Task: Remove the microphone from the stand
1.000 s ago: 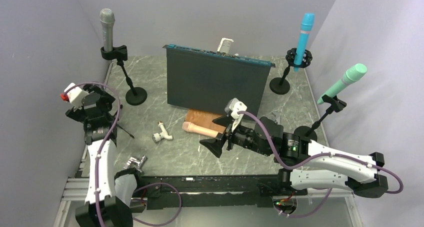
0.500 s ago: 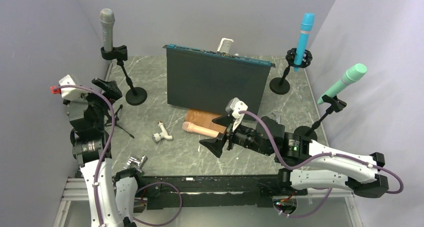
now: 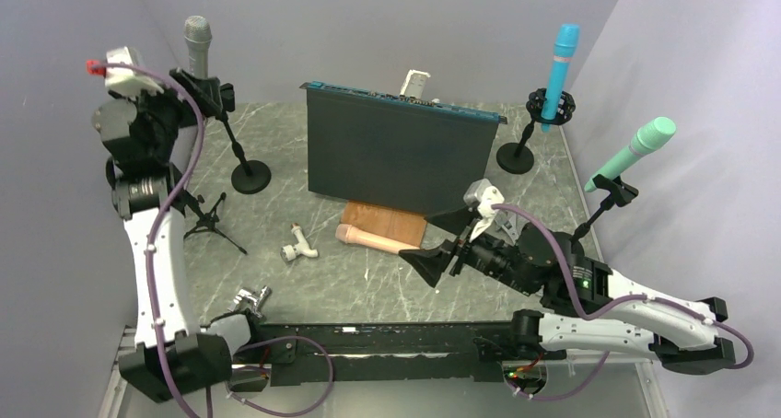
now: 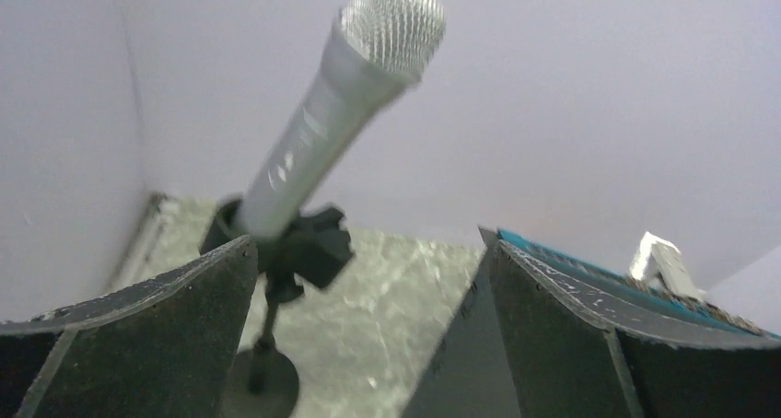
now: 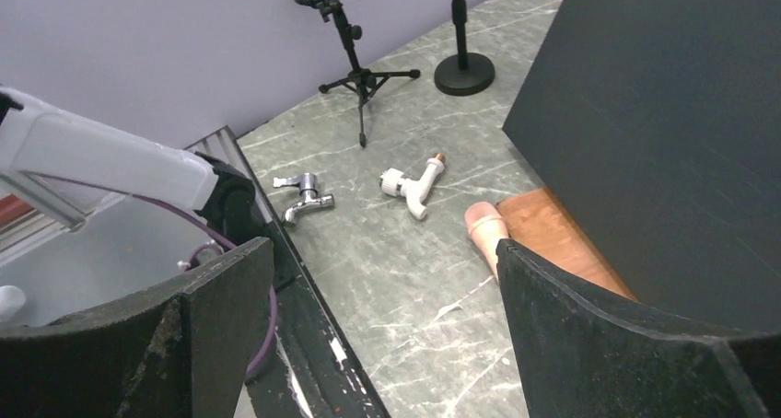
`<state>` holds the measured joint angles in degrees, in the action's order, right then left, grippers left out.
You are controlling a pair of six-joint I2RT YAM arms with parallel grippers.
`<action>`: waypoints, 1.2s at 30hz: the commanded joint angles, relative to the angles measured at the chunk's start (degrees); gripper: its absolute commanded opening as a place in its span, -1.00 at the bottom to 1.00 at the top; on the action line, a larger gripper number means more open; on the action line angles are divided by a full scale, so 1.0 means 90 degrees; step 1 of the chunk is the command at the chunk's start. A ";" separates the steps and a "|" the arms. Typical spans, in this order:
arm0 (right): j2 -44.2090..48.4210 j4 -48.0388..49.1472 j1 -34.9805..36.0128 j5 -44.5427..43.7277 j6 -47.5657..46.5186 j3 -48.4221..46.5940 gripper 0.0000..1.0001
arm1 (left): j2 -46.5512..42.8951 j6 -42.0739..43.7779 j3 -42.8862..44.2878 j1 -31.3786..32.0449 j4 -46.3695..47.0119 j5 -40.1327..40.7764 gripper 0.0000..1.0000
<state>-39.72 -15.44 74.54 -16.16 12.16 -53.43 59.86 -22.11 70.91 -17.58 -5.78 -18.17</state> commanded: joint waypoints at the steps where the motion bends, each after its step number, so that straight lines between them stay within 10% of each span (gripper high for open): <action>1: 0.0373 -0.0263 -0.0003 -0.0427 0.0161 0.0098 0.86 | 0.0737 0.0768 0.1171 -0.0031 0.0590 -0.0239 0.99; 20: 0.0922 -0.0867 -0.0001 -0.1145 0.0263 0.0218 0.89 | 0.2875 0.1679 0.1714 -0.0023 0.1845 -0.0974 0.72; 36: -0.0208 0.0192 -0.0010 -0.0948 -0.0093 0.0280 0.99 | 0.2342 0.1490 0.1584 0.0158 0.1001 -0.0391 -0.81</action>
<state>-40.40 -19.35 74.54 -25.28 12.19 -51.16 85.97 -6.79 84.03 -17.30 6.20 -24.01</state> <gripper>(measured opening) 0.993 0.418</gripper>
